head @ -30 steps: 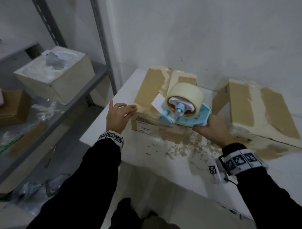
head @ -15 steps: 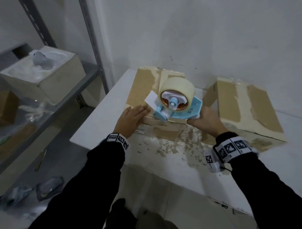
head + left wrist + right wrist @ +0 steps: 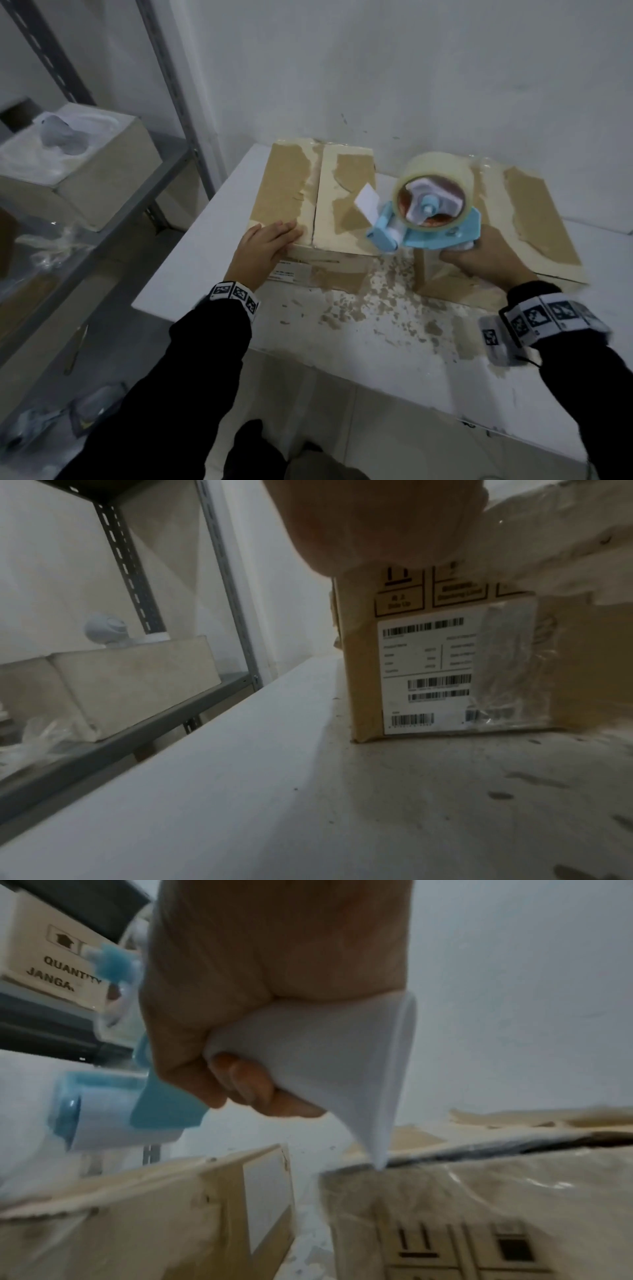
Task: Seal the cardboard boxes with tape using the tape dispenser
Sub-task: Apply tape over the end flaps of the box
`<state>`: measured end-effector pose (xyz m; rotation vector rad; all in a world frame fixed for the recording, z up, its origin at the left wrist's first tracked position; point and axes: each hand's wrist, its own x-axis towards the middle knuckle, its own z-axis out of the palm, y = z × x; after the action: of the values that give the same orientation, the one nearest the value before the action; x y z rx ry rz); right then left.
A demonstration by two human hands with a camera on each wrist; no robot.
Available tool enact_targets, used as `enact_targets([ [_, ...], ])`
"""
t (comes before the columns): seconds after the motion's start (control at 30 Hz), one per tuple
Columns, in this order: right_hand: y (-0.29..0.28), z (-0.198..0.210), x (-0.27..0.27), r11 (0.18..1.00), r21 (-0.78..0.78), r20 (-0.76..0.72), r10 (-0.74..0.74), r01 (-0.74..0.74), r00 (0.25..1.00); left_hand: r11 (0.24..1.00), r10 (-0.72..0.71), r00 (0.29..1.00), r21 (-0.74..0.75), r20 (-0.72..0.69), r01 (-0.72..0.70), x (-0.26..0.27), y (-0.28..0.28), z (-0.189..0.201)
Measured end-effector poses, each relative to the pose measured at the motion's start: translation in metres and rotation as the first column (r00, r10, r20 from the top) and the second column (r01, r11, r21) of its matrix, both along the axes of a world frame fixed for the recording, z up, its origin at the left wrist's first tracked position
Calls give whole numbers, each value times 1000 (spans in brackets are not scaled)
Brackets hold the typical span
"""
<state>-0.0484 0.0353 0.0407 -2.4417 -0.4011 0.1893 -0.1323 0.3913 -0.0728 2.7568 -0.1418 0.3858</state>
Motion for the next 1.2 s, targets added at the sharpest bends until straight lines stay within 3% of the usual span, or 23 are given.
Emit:
enact_targets([
  [0.07,0,-2,0,999,-44,31,30,-28,999,1000,4,1000,6,7,-4,2,0,-1],
  [0.2,-2,-6,1,998,52,4,-24,24,1000,999,-13,1000,47,-17,14,2,5,-1],
  [0.77,-17,-27,-6,1000,-2,16,13,-13,1000,1000,-24,997,6,-76,25,6,12,7],
  [0.93,-15,-23,2,999,-25,93,25,-23,995,999,-36,996,11,-76,37,8,14,8],
  [1.07,-14,-17,12,985,-152,190,109,-81,976,999,-52,996,9,-65,53,10,15,6],
  [1.2,-16,-26,13,997,-62,56,41,-37,998,996,-75,996,36,-38,77,11,13,7],
])
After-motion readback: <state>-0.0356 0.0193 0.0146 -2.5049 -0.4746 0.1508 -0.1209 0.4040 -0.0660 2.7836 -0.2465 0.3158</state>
